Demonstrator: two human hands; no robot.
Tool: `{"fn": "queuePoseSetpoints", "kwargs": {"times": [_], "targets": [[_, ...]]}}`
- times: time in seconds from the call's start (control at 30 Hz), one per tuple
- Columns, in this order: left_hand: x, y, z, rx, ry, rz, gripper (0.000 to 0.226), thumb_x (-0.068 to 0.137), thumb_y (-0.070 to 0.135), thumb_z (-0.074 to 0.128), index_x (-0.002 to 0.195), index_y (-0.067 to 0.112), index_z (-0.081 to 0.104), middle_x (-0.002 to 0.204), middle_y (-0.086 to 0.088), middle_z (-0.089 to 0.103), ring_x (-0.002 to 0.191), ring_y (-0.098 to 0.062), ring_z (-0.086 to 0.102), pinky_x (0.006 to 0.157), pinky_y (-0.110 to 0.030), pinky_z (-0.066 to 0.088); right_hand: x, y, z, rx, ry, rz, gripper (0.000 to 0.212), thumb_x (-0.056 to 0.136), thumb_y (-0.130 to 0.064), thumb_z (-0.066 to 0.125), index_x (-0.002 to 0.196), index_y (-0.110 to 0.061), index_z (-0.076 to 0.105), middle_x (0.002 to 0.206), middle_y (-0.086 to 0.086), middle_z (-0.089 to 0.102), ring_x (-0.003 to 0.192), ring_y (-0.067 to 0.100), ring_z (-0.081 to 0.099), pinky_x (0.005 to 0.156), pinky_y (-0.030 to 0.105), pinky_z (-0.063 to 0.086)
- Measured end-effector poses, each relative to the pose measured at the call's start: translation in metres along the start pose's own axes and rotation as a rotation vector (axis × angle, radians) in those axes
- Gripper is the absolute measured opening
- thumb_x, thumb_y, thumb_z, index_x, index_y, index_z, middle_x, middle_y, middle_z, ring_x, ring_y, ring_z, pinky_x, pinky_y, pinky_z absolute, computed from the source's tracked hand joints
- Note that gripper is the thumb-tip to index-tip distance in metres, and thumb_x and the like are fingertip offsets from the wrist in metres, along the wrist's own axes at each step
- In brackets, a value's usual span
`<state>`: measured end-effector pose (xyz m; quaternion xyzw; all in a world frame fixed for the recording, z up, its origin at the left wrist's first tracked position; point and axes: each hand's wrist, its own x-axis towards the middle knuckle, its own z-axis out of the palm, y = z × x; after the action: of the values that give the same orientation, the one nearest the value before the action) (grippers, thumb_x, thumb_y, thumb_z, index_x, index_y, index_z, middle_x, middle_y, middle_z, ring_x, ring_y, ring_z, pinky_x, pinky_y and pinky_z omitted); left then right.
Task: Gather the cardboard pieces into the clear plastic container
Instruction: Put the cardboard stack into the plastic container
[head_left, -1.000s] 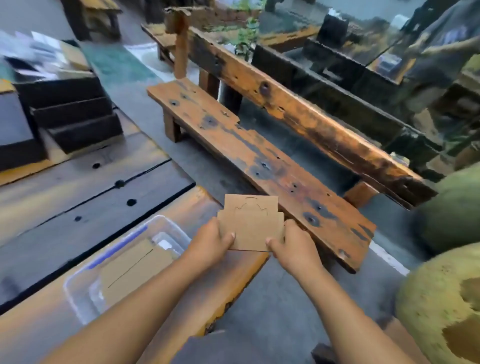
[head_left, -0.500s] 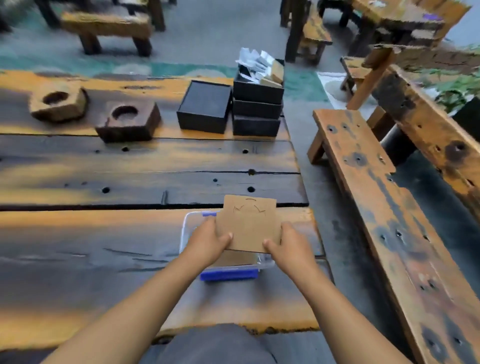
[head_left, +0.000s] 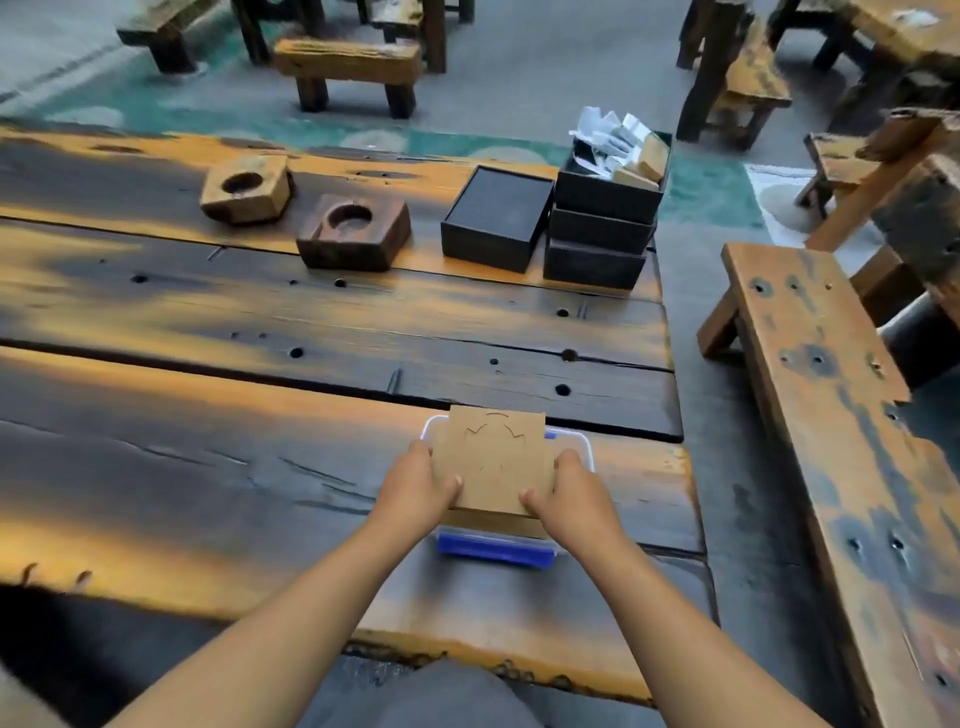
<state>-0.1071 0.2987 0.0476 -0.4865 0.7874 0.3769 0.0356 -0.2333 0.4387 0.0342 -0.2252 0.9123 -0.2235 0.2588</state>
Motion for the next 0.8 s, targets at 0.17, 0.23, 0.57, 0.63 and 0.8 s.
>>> {"fn": "queuePoseSetpoints", "kwargs": {"times": [0.17, 0.23, 0.57, 0.63, 0.8], "targets": [[0.029, -0.015, 0.013, 0.056, -0.091, 0.045, 0.035, 0.086, 0.032, 0.068, 0.115, 0.013, 0.06, 0.113, -0.01, 0.071, 0.106, -0.029, 0.065, 0.082, -0.032, 0.05, 0.015, 0.006, 0.01, -0.046, 0.006, 0.096, 0.024, 0.081, -0.033, 0.064, 0.086, -0.025, 0.042, 0.082, -0.004, 0.053, 0.074, 0.02, 0.05, 0.065, 0.03, 0.04], [0.042, -0.022, 0.018, 0.089, -0.119, 0.053, 0.033, 0.086, 0.033, 0.068, 0.111, 0.012, 0.06, 0.109, -0.011, 0.071, 0.104, -0.03, 0.065, 0.076, -0.032, 0.046, 0.02, 0.007, 0.017, -0.065, 0.0, 0.13, 0.024, 0.078, -0.032, 0.064, 0.076, -0.027, 0.041, 0.08, -0.003, 0.054, 0.073, 0.021, 0.051, 0.063, 0.029, 0.039], [0.067, -0.029, 0.037, 0.311, -0.194, 0.126, 0.033, 0.088, 0.034, 0.065, 0.108, 0.008, 0.058, 0.108, -0.014, 0.071, 0.101, -0.032, 0.066, 0.073, -0.031, 0.042, 0.031, 0.012, 0.033, -0.164, -0.08, 0.198, 0.017, 0.082, -0.029, 0.061, 0.076, -0.023, 0.046, 0.08, 0.001, 0.058, 0.072, 0.021, 0.055, 0.063, 0.031, 0.044], [0.068, -0.028, 0.039, 0.358, -0.215, 0.126, 0.032, 0.089, 0.032, 0.064, 0.108, 0.006, 0.06, 0.107, -0.015, 0.071, 0.101, -0.033, 0.067, 0.074, -0.033, 0.046, 0.035, 0.015, 0.033, -0.206, -0.096, 0.171, 0.016, 0.084, -0.03, 0.062, 0.089, -0.018, 0.053, 0.091, 0.007, 0.066, 0.083, 0.026, 0.062, 0.065, 0.032, 0.044], [0.066, -0.026, 0.041, 0.481, -0.268, 0.081, 0.013, 0.091, 0.018, 0.054, 0.095, 0.009, 0.063, 0.103, -0.015, 0.072, 0.093, -0.033, 0.068, 0.066, -0.033, 0.042, 0.038, 0.02, 0.035, -0.307, -0.148, 0.09, 0.032, 0.086, -0.035, 0.06, 0.108, -0.012, 0.053, 0.106, 0.01, 0.068, 0.095, 0.03, 0.064, 0.068, 0.033, 0.044]]}}
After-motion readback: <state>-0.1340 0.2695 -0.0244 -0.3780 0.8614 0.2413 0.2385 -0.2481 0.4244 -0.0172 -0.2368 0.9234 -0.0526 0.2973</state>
